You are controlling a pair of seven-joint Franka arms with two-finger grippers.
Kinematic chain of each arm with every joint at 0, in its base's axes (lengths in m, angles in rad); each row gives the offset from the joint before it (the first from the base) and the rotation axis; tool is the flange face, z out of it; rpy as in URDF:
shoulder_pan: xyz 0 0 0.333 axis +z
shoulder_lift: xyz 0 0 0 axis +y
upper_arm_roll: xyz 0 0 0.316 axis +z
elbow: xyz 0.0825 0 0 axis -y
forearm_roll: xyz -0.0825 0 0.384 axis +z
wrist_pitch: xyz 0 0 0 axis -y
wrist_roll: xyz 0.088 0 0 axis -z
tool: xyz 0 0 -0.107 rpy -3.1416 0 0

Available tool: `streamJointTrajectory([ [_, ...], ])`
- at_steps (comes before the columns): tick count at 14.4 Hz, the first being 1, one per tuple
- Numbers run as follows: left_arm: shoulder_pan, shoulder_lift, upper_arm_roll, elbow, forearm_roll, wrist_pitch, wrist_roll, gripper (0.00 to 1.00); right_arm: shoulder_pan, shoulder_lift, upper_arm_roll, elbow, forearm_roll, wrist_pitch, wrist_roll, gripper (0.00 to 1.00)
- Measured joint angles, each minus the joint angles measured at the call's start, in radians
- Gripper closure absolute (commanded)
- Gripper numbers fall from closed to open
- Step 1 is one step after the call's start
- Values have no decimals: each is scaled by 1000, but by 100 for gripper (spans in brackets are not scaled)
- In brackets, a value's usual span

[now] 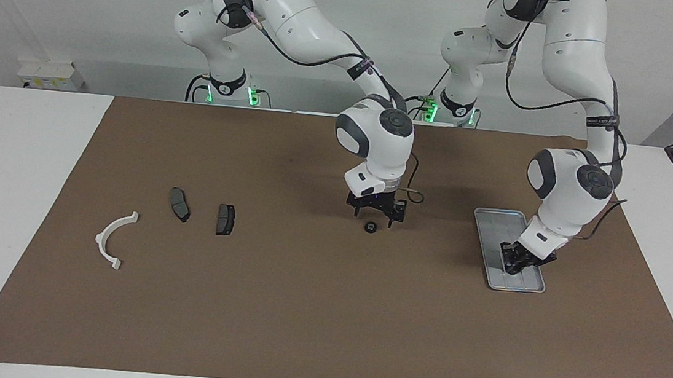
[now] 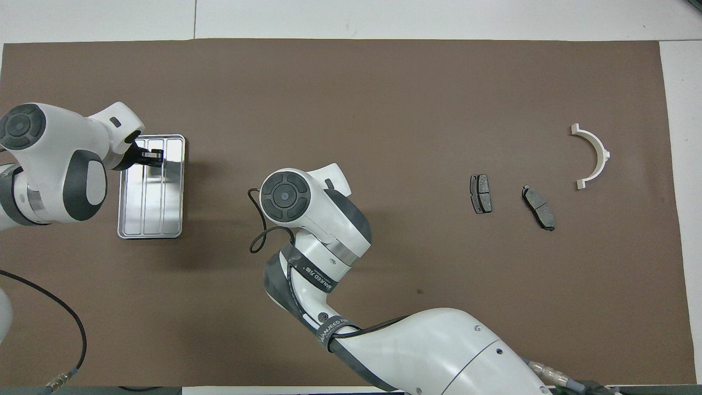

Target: Place bearing gear from tray to pile

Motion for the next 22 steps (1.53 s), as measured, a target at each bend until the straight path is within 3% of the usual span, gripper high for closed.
streamJointTrajectory([
  [3, 1, -8, 4, 88, 3, -137, 0, 100, -4, 1, -1, -5, 0, 0, 0, 1],
  [6, 3, -29, 8, 106, 9, -183, 0, 100, -5, 1, -2, -6, 0, 0, 0, 3],
  [14, 2, -43, 7, 84, 10, -199, 0, 100, -4, 22, -3, -11, 1, 0, 0, 4],
  [20, 3, -65, 8, 16, 11, -145, -3, 100, -6, 30, -4, 10, 1, -15, 0, 13],
  [22, 3, -68, 8, 11, 11, -142, -5, 100, -8, 37, -4, 22, 1, -25, 0, 22],
])
